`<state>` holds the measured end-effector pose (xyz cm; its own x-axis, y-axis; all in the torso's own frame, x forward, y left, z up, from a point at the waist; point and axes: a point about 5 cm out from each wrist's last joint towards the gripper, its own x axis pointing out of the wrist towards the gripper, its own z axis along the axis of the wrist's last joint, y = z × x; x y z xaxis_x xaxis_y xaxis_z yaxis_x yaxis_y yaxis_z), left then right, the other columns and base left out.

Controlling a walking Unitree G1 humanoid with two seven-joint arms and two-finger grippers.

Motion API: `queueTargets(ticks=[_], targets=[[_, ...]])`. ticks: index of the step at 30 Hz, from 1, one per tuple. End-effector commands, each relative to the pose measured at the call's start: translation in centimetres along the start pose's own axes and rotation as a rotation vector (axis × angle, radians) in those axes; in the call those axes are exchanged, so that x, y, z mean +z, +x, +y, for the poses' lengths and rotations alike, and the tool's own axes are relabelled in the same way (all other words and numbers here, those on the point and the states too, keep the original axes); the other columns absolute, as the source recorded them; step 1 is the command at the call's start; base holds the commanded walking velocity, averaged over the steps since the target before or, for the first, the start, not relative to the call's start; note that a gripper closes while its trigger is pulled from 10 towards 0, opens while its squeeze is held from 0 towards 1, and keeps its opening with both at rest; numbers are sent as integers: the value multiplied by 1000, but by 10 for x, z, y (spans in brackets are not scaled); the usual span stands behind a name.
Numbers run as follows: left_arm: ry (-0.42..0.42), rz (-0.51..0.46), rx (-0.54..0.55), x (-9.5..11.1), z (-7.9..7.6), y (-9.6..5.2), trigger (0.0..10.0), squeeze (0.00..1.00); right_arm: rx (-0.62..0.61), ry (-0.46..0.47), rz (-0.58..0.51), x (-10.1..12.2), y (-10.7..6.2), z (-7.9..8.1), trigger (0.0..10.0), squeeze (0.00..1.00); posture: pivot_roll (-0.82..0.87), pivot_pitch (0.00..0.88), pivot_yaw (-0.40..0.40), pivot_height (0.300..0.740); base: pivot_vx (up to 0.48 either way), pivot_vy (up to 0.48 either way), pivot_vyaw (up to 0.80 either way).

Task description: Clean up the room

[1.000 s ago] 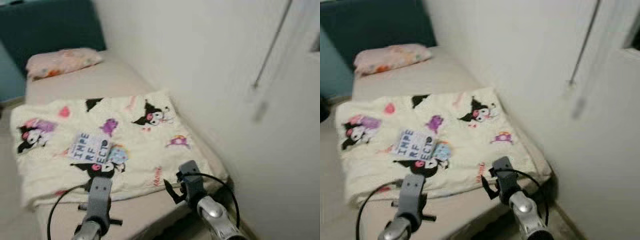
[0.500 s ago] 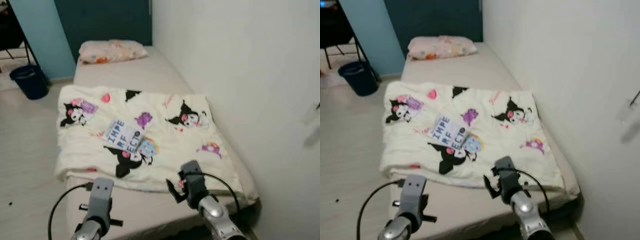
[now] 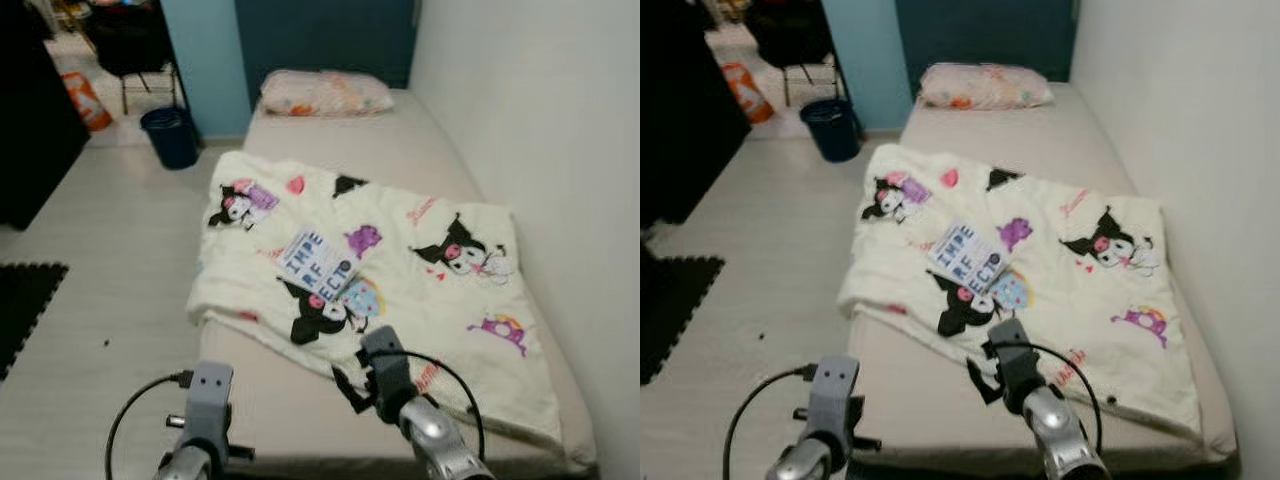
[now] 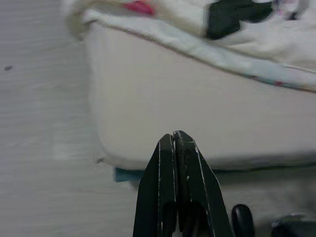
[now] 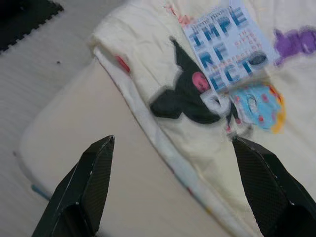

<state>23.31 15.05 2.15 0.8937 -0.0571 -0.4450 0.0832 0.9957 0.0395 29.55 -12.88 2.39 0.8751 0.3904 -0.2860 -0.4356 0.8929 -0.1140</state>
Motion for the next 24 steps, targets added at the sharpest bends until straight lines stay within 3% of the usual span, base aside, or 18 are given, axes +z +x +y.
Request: queueTargets(ticks=[1, 15, 24], targets=[[-1, 30, 10, -7, 1, -2, 10000, 0, 19, 10, 26, -8, -3, 7, 10000, 0, 8, 128, -9, 740, 0, 0, 800], [-5, 10, 13, 3, 5, 5, 10000, 0, -51, 27, 33, -7, -1, 1, 10000, 0, 1, 126, -3, 740, 0, 0, 57], [-25, 0, 14, 6, 5, 6, 10000, 0, -59, 31, 32, -7, -2, -1, 10000, 0, -3, 132, -5, 740, 0, -328, 0]])
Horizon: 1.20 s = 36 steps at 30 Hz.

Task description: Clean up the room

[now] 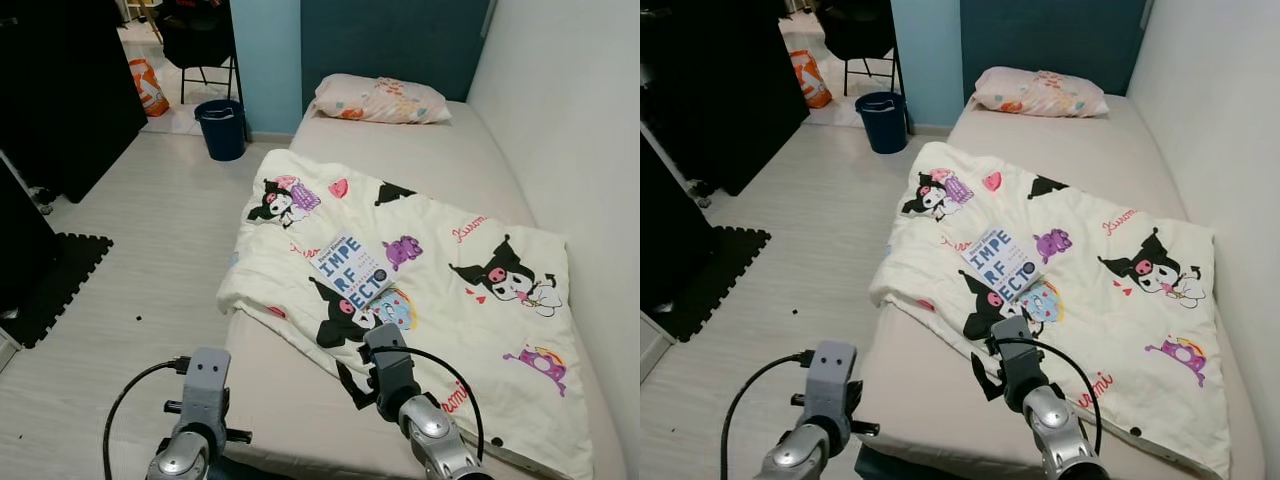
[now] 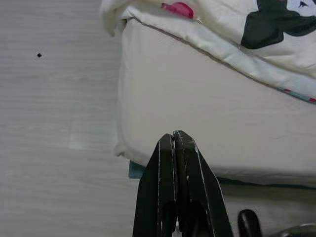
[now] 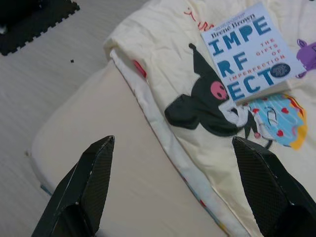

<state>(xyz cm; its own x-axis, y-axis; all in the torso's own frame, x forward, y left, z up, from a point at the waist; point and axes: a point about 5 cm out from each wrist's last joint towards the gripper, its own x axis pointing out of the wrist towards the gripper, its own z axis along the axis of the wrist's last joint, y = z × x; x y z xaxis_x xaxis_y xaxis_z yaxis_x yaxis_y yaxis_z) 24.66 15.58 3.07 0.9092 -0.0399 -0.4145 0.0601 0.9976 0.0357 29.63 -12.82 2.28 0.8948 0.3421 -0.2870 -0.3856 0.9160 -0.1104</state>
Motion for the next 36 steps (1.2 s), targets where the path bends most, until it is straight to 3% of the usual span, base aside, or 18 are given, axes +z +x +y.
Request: queueTargets(ticks=[1, 10, 36], targets=[[-12, 32, -6, -7, -2, -1, 10000, 0, -8, 11, 25, -6, -3, -2, 10000, 0, -4, 133, -5, 740, 0, -330, 0], [-20, 33, -7, -8, -3, -1, 10000, 0, -9, 11, 24, -5, -2, -3, 10000, 0, -5, 135, -12, 740, 0, -327, 0], [-24, 28, -2, -9, 0, -2, 10000, 0, -23, 13, 22, -4, -2, -4, 10000, 0, -7, 140, -9, 740, 0, 0, 0]])
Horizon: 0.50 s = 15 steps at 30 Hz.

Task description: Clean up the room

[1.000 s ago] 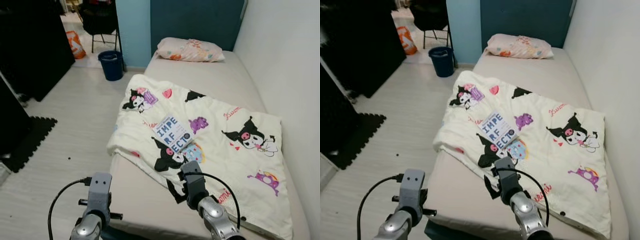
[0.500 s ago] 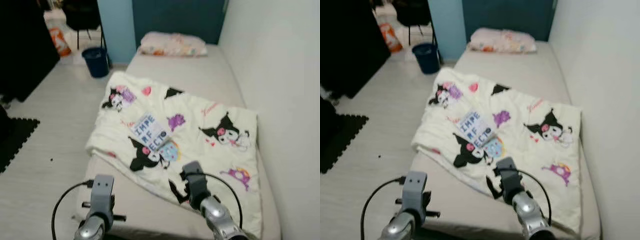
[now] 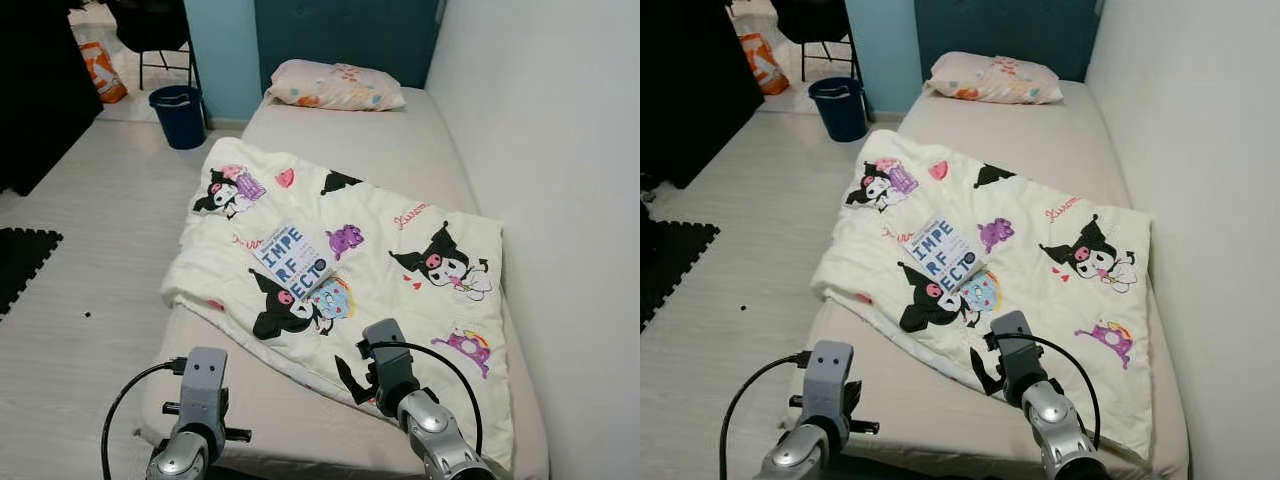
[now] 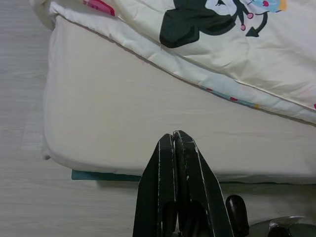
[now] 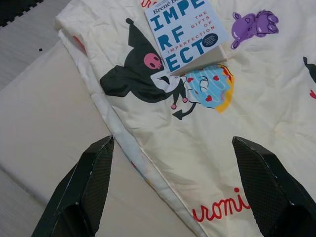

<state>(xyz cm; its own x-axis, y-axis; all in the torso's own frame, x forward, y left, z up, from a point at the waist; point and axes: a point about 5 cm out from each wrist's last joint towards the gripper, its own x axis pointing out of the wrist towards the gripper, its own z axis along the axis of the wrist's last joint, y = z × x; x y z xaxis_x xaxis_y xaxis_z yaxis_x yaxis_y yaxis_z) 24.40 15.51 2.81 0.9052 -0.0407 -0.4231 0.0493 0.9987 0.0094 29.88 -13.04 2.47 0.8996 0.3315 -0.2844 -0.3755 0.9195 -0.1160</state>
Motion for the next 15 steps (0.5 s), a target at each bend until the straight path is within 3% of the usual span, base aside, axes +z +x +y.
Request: queueTargets(ticks=[1, 6, 8, 9, 12, 15], targets=[[5, 17, -3, -5, 1, -1, 10000, 0, -16, 15, 24, -6, -3, -2, 10000, 0, -7, 140, -9, 740, 0, 0, 0], [10, 10, -8, -4, 0, -1, 10000, 0, -33, 23, 17, -5, -3, -3, 10000, 0, -8, 140, -6, 740, 0, 0, 0], [30, -12, -8, -3, 0, 0, 10000, 0, -39, 30, 17, -5, -3, -3, 10000, 0, -8, 137, -3, 740, 0, 0, 0], [44, -74, -5, 0, 0, 0, 10000, 0, -65, 39, -11, -2, -3, -5, 10000, 0, -7, 131, -7, 740, 0, 0, 0], [44, -93, -4, 1, 0, 1, 10000, 0, -83, 41, -33, 0, -3, -6, 10000, 0, -7, 131, -7, 740, 0, 0, 0], [-7, -127, 10, 6, 3, 1, 10000, 0, -167, 34, -110, 12, -3, -16, 10000, 0, -16, 123, -4, 740, 0, 0, 0]])
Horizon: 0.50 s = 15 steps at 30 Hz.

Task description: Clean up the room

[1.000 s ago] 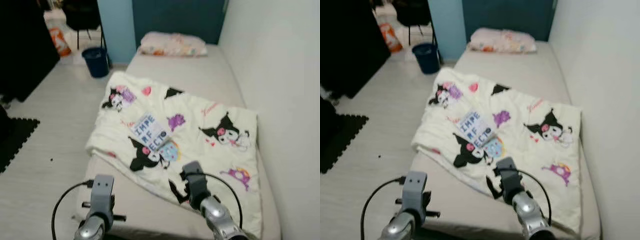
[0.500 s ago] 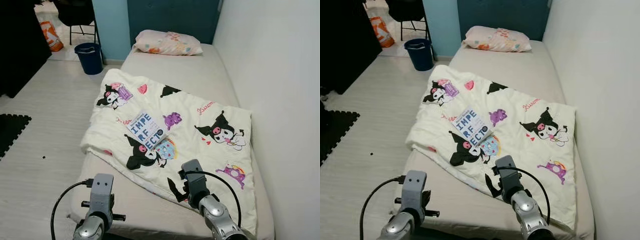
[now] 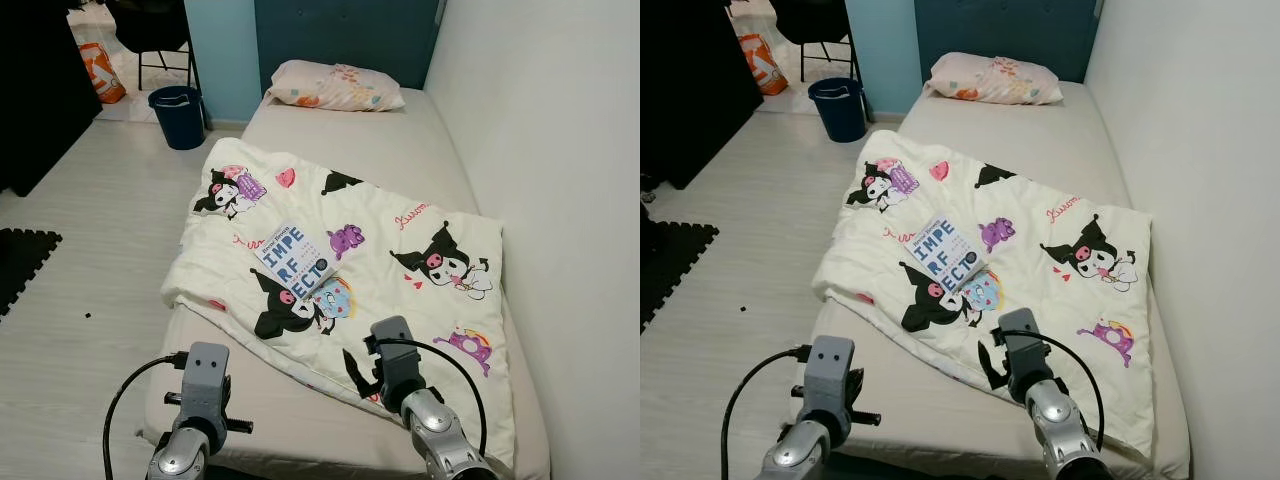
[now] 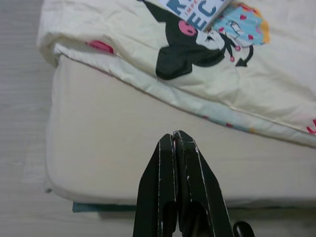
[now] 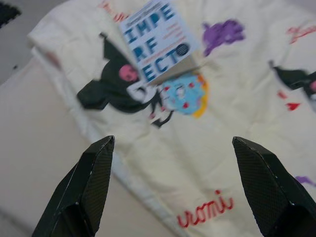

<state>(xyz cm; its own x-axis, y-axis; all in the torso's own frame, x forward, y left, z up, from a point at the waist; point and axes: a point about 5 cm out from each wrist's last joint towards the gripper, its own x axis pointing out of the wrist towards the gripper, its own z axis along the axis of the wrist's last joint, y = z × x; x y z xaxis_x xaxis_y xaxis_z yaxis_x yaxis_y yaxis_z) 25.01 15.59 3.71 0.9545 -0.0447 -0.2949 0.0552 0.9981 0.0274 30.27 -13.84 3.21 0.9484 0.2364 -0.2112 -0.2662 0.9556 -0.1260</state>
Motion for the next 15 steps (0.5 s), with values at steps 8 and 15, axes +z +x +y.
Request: queueTargets(ticks=[8, 15], targets=[[-35, -16, -15, 0, 1, 0, 10000, 0, -179, -8, -64, 11, -1, -27, 10000, 0, -24, 108, -5, 740, 0, 0, 0], [-10, -33, -30, 0, -1, 0, 10000, 0, -149, -14, -10, 3, -2, -26, 10000, 0, -26, 98, -9, 740, 0, 0, -343]])
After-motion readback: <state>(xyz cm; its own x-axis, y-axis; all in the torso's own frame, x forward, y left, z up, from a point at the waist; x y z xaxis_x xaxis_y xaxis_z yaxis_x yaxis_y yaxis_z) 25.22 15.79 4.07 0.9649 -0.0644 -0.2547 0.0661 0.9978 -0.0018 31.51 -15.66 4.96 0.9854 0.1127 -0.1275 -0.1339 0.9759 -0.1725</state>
